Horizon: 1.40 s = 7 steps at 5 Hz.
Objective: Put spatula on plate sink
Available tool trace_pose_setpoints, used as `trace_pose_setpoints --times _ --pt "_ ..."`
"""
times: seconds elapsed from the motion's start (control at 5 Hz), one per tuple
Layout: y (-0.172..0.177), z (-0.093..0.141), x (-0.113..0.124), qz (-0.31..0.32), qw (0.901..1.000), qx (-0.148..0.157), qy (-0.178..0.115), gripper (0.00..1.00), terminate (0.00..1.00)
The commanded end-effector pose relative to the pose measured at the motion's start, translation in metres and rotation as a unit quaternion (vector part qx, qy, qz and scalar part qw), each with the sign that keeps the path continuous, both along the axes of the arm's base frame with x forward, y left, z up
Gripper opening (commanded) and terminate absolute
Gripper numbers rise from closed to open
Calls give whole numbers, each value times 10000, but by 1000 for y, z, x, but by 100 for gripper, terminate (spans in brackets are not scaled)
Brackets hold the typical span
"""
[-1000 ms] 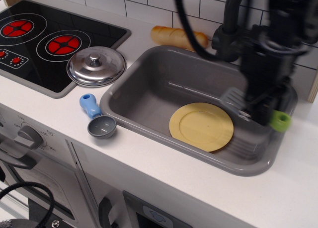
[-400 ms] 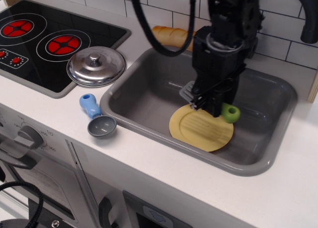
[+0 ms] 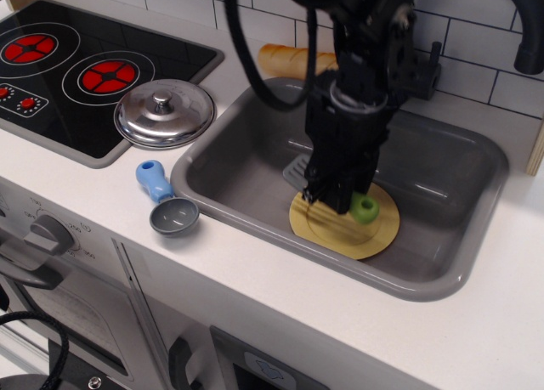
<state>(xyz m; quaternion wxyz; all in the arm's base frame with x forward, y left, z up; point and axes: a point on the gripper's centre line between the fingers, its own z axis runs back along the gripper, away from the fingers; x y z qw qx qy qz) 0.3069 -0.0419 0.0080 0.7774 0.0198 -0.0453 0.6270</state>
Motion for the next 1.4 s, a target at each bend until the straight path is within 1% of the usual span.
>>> trace_pose_setpoints --times 0.0,0.2,0.4,0.6,0.8,1.2 --pt "5 5 28 40 9998 -25 -199 0 0" --pt "1 6 36 14 9999 -31 -143 100 0" --pt "0 16 38 -8 9998 0 -222 100 0" --pt "3 32 35 -46 9996 -128 -264 100 0" --pt "6 56 32 -148 9990 -275 -310 100 0" --pt "6 56 32 -148 9990 -275 -310 100 0"
